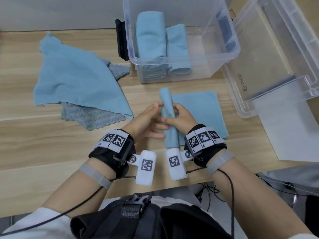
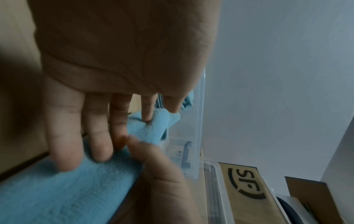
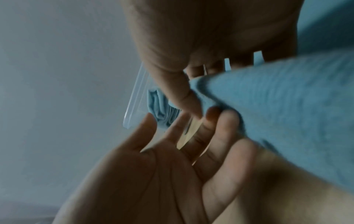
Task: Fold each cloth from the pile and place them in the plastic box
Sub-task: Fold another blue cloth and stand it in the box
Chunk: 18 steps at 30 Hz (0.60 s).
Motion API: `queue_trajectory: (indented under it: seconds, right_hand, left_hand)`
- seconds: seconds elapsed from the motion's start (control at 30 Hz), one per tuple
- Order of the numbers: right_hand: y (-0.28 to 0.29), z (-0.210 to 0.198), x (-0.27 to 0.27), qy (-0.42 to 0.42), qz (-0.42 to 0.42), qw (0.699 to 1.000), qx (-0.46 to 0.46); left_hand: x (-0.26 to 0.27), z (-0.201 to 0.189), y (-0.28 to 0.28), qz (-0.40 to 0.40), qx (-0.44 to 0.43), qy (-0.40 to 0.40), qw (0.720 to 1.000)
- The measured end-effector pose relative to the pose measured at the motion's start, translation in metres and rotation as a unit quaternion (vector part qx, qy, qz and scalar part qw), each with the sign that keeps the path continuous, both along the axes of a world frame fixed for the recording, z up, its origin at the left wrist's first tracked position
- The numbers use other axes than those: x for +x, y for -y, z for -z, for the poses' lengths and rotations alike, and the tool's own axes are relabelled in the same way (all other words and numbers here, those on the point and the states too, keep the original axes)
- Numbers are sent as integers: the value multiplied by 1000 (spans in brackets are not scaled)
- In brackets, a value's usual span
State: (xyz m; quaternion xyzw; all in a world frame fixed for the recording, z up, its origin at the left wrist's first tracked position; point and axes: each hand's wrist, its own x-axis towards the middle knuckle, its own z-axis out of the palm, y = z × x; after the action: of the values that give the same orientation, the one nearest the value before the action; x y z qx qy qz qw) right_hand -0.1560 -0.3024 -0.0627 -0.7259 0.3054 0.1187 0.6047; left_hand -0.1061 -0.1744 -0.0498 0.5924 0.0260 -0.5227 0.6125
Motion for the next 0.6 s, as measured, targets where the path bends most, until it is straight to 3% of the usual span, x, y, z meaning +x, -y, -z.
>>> queue_trajectory:
  seconds: [0.1,0.2,0.37,0.6]
  right_hand:
    - [22,4,-1,-16,7,999,-44]
    - [43,13,-6,-54,-6,993,-102]
    - [63,23,-13,-46,-48,972,-227]
    - [70,25,-13,-19,-95,978,-184]
  left_hand:
    - [-4,0,14,-22,14,17,1000]
    - [-7,3,26,-89,86,63,990]
    - [-15,12,42,-112,136,50,983]
    - [-15,10,60,-113,153,-10,982]
